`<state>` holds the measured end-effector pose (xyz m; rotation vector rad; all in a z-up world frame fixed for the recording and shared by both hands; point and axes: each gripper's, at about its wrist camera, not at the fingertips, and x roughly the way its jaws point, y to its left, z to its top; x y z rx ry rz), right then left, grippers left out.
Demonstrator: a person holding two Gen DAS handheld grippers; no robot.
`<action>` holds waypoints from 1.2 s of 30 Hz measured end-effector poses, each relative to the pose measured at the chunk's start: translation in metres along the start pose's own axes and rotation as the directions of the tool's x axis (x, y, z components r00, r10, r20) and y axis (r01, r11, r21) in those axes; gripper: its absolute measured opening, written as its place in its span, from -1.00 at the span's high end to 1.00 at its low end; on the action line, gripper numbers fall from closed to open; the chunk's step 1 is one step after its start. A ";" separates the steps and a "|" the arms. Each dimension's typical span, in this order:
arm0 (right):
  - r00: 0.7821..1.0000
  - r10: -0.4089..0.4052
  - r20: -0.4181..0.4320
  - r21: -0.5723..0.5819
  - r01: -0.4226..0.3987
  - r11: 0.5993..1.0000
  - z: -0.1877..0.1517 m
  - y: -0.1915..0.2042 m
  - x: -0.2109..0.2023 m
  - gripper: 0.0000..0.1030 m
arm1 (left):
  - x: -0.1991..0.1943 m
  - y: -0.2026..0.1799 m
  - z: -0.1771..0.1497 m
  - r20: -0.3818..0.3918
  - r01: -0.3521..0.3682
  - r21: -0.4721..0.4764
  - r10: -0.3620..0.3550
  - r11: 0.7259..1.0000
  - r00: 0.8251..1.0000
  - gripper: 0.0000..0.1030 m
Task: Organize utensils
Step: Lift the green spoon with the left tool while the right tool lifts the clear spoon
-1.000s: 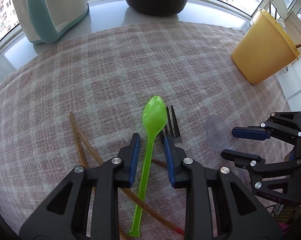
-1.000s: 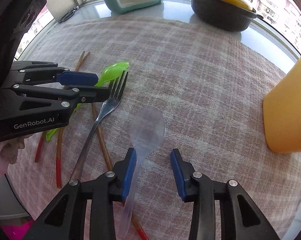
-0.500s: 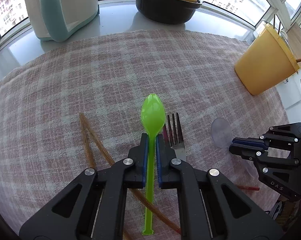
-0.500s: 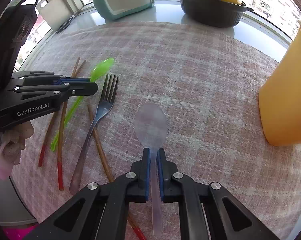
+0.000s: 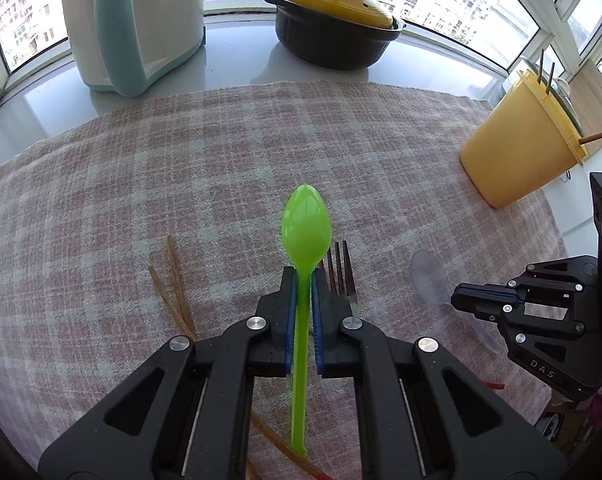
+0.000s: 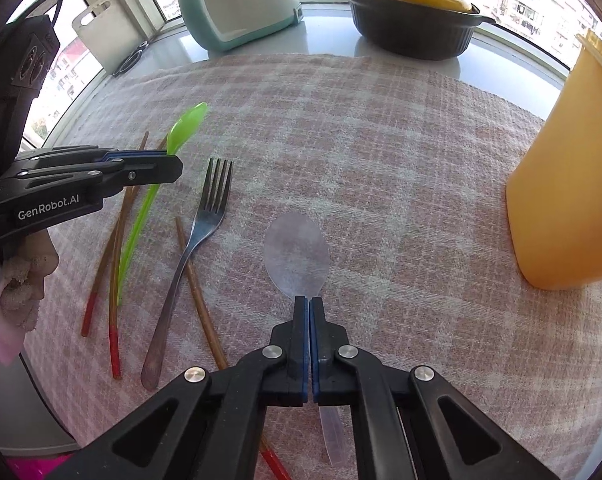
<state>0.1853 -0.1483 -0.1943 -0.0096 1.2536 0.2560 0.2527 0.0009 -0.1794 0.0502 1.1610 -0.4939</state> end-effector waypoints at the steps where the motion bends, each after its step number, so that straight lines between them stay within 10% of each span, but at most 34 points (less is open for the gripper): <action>1: 1.000 -0.004 0.010 -0.002 0.004 1.000 0.000 0.000 -0.001 0.93 | -0.001 0.000 0.000 0.002 0.002 0.000 -0.002 1.000 1.000 0.90; 4: 0.999 -0.010 0.034 -0.020 0.010 1.000 0.004 0.003 -0.003 -0.02 | -0.002 0.000 -0.001 0.006 0.001 -0.005 -0.001 1.000 1.000 0.90; 19: 0.997 -0.076 0.028 -0.125 0.079 0.989 0.020 0.024 0.015 0.29 | -0.024 0.006 -0.004 0.049 0.015 -0.040 -0.013 0.999 0.999 0.90; 36: 0.966 -0.027 0.256 -0.047 0.040 0.998 0.005 0.000 -0.071 0.29 | -0.062 -0.018 0.000 0.144 0.034 -0.040 -0.028 0.999 0.989 0.90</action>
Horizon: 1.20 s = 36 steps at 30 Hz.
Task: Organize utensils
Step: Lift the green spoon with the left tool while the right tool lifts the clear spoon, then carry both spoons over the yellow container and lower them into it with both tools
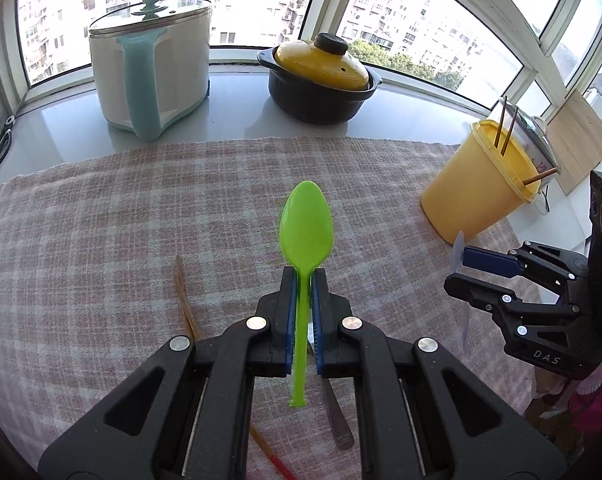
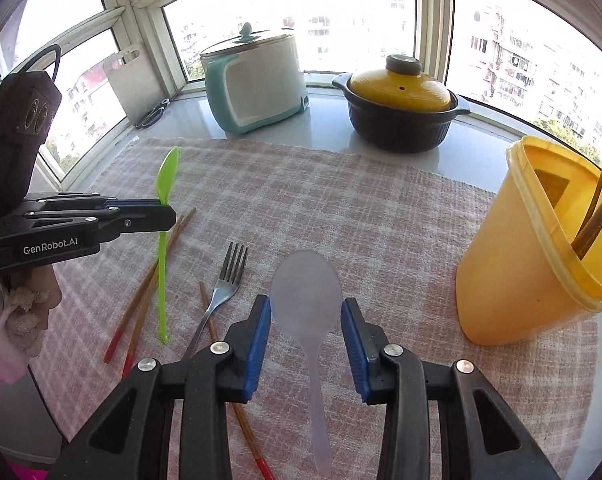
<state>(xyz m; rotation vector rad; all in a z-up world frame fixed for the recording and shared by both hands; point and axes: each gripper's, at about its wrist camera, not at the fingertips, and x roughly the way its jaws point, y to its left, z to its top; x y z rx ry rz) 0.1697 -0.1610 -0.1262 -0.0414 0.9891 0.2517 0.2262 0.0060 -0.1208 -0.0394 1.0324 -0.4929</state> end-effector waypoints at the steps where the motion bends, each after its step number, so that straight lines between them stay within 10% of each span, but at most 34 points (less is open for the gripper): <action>1: 1.000 -0.001 0.012 0.001 0.001 1.000 0.000 -0.001 -0.004 0.29 | -0.001 -0.002 0.000 0.004 -0.002 0.002 0.002 1.000 1.000 0.90; 36: 0.942 -0.034 0.334 0.102 0.000 0.995 0.023 -0.095 -0.154 0.29 | -0.063 -0.104 0.066 0.246 0.128 0.017 -0.128 0.992 0.961 0.91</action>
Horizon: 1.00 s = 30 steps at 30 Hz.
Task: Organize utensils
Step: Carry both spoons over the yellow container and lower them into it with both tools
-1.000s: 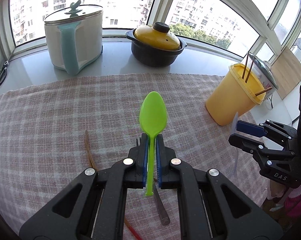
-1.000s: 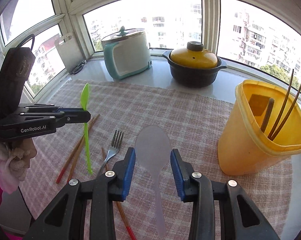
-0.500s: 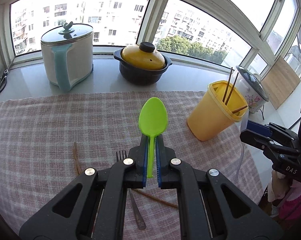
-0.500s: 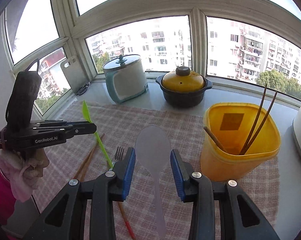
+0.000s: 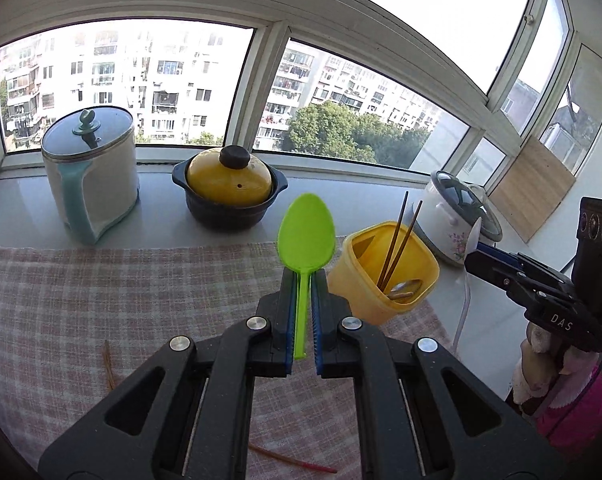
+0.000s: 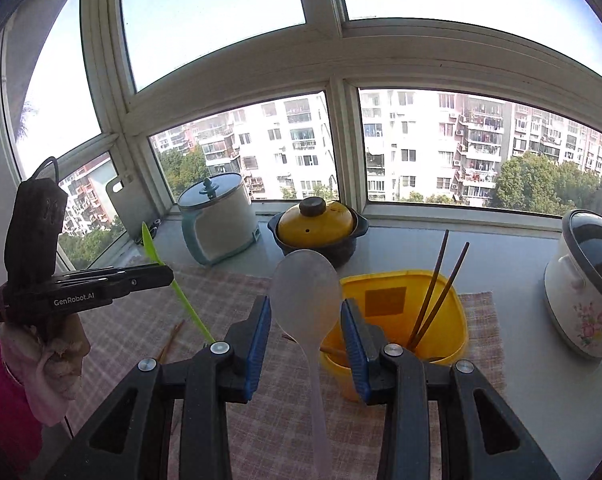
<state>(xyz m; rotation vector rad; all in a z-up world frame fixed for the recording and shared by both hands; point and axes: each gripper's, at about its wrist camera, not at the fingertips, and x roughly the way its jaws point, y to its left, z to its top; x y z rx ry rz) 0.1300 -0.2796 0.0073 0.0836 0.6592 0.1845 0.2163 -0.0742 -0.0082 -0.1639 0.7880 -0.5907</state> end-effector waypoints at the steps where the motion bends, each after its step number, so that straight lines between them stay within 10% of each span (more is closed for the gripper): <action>1: 1.000 -0.002 0.006 0.006 0.002 1.000 0.003 -0.005 -0.003 0.29 | 0.001 -0.004 0.004 0.006 0.005 0.002 -0.005 1.000 1.000 0.91; 30: 0.996 -0.012 0.091 0.071 0.005 0.997 0.054 -0.083 0.037 0.29 | 0.070 -0.078 0.056 0.019 0.043 0.040 -0.044 0.998 0.999 0.91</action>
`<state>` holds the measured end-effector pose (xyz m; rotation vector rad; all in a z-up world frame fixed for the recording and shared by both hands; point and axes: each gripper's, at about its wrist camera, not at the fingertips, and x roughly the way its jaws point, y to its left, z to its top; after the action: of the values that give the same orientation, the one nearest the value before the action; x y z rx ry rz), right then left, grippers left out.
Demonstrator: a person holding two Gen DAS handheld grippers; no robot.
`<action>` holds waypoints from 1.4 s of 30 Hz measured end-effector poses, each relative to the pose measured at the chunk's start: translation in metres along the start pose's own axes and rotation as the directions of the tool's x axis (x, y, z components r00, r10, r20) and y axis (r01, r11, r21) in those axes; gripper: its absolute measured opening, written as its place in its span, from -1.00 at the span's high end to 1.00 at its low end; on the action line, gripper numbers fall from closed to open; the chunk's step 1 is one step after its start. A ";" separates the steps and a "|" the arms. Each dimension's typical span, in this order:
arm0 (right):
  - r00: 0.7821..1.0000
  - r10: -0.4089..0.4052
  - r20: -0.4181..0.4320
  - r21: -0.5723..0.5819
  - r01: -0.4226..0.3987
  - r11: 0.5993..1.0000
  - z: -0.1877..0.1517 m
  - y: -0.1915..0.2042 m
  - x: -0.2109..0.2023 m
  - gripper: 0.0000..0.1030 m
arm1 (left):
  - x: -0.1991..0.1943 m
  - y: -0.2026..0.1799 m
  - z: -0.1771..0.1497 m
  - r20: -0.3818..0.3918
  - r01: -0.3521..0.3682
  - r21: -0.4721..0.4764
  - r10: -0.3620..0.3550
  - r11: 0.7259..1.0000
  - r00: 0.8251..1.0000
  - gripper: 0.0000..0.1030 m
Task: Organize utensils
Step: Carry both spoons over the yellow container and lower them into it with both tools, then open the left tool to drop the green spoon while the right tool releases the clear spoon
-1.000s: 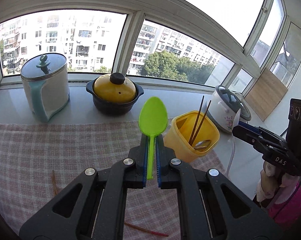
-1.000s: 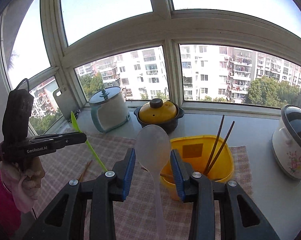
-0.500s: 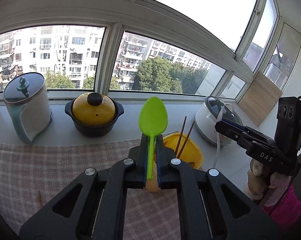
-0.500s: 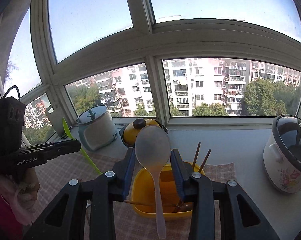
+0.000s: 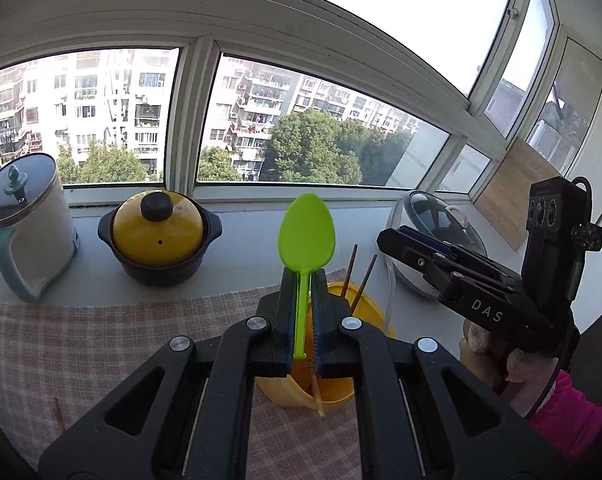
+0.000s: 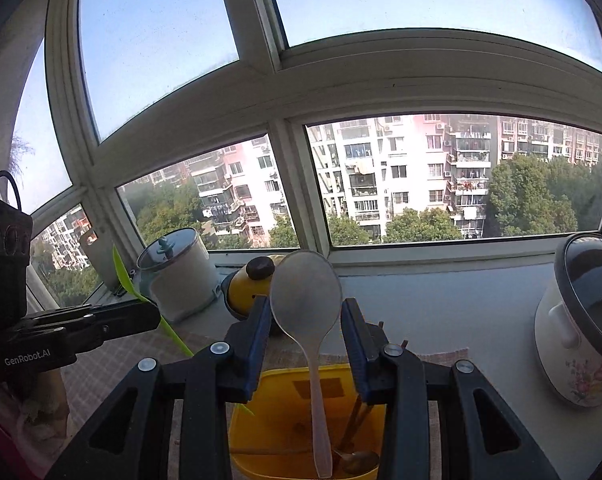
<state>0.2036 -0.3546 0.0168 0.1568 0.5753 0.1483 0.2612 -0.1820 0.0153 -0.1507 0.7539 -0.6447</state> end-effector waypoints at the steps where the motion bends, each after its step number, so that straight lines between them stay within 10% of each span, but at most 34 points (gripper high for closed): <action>1: 1.000 0.002 -0.003 0.002 -0.002 1.000 -0.001 -0.002 0.004 0.29 | 0.004 0.001 -0.001 -0.008 -0.001 -0.005 0.001 1.000 1.000 0.91; 29: 0.993 0.024 -0.117 0.040 -0.019 0.999 -0.034 -0.023 0.047 0.23 | 0.041 0.004 -0.021 -0.104 -0.046 -0.035 0.042 0.998 0.994 0.90; 33: 0.993 0.021 -0.116 0.046 -0.016 0.999 -0.036 -0.025 0.041 0.14 | 0.039 0.003 -0.024 -0.103 -0.048 -0.036 0.044 0.998 0.994 0.49; 42: 0.994 0.021 -0.103 0.041 -0.016 0.999 -0.040 -0.028 0.024 0.05 | 0.028 0.003 -0.031 -0.086 -0.071 -0.059 0.065 0.996 0.994 0.49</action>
<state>0.2043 -0.3731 -0.0339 0.1944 0.6801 0.1636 0.2568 -0.1930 -0.0251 -0.1545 0.8569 -0.5659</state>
